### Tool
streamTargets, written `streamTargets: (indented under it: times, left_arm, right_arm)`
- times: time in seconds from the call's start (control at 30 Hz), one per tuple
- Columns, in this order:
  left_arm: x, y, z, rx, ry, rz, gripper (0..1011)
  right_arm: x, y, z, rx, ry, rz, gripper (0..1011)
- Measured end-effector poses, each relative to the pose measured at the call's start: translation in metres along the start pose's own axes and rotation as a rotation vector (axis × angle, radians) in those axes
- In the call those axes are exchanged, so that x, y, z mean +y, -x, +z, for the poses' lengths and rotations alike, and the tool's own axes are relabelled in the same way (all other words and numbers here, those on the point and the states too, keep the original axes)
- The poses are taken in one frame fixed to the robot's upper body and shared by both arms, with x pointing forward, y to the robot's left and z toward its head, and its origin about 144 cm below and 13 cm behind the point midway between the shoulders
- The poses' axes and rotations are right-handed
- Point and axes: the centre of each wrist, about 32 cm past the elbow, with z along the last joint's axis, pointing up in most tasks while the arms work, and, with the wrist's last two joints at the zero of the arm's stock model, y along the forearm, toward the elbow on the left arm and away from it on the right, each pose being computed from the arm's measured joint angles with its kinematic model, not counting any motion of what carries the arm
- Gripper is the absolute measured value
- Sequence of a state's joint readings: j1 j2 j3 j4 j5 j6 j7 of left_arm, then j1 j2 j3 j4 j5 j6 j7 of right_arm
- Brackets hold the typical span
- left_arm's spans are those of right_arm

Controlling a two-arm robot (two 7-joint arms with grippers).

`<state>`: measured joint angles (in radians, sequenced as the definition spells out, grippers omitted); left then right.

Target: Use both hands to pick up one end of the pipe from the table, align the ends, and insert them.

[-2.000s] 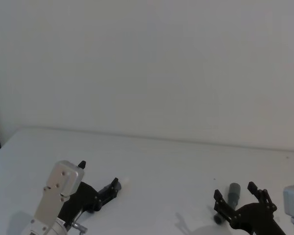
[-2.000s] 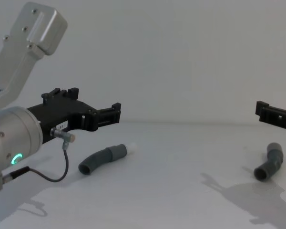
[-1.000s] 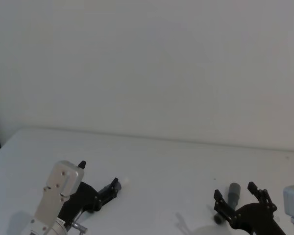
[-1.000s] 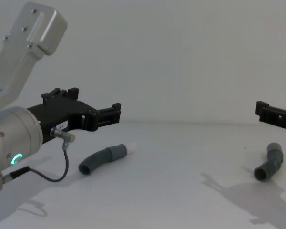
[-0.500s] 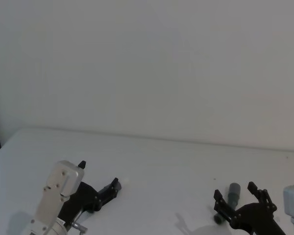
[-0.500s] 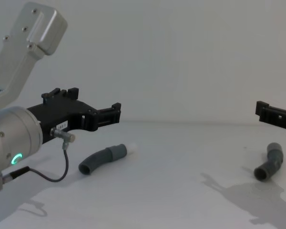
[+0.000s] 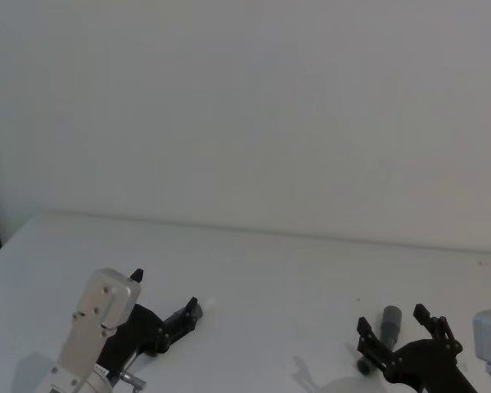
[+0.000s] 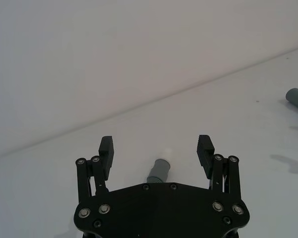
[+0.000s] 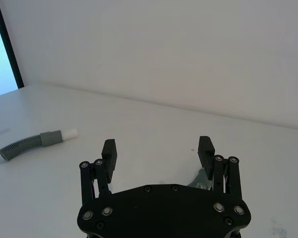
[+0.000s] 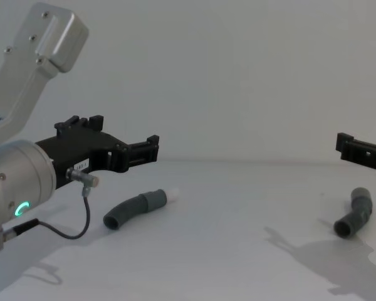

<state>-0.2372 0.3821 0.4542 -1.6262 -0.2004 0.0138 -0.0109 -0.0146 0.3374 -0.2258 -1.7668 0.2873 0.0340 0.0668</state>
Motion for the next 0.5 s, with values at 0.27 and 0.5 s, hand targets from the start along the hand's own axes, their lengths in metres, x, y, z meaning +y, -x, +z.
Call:
streamTargets:
  times: [0.27, 0.5]
  left_arm:
    - [0.0, 0.0, 0.0, 0.0, 0.0, 0.0, 1002]
    - [0.0, 0.0, 0.0, 0.0, 0.0, 0.0, 1002]
  right_arm:
    - [0.0, 0.0, 0.0, 0.0, 0.0, 0.0, 1001]
    - [0.0, 0.0, 0.0, 0.0, 0.0, 0.0, 1001]
